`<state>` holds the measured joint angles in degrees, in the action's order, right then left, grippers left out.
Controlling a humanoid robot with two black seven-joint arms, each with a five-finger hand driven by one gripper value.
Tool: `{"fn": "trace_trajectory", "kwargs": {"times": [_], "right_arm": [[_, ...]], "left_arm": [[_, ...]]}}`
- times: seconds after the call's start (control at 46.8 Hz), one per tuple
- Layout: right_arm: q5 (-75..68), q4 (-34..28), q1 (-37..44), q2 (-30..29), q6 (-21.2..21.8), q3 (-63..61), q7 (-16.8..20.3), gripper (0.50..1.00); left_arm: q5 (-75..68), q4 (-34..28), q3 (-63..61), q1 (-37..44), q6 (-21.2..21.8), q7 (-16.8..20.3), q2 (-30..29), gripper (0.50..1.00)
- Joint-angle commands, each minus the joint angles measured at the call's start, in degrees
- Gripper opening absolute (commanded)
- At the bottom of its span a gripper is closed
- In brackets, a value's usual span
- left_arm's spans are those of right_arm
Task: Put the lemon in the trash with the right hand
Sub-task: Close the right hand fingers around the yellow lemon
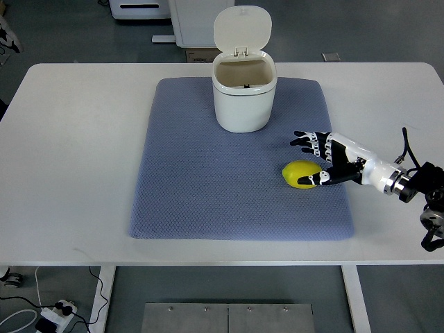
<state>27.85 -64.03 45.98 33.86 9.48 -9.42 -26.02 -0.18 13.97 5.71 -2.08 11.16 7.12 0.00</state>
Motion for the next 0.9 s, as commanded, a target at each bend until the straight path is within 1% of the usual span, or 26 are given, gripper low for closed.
{"fn": "trace_trajectory", "kwargs": {"times": [0.0, 0.278, 0.534, 0.641, 0.876], "right_arm": [[0.0, 0.8, -0.1, -0.5, -0.1, -0.2, 0.0, 0.985], [0.0, 2.0, -1.5, -0.8, -0.1, -0.9, 0.1, 0.985], [0.1, 2.1, -4.9, -1.2, -0.1, -3.3, 0.1, 0.985], [0.1, 2.1, -5.0, -1.3, -0.1, -3.6, 0.1, 0.979], [0.1, 3.7, -5.1, -3.1, -0.1, -4.4, 0.2, 0.945]], "left_arm": [[0.0, 0.0, 0.0, 0.0, 0.0, 0.0, 0.0, 1.0], [0.0, 0.0, 0.0, 0.1, 0.0, 0.0, 0.0, 1.0], [0.0, 0.0, 0.0, 0.0, 0.0, 0.0, 0.0, 1.0], [0.0, 0.0, 0.0, 0.1, 0.0, 0.0, 0.0, 1.0], [0.0, 0.0, 0.0, 0.1, 0.0, 0.0, 0.0, 1.0]]}}
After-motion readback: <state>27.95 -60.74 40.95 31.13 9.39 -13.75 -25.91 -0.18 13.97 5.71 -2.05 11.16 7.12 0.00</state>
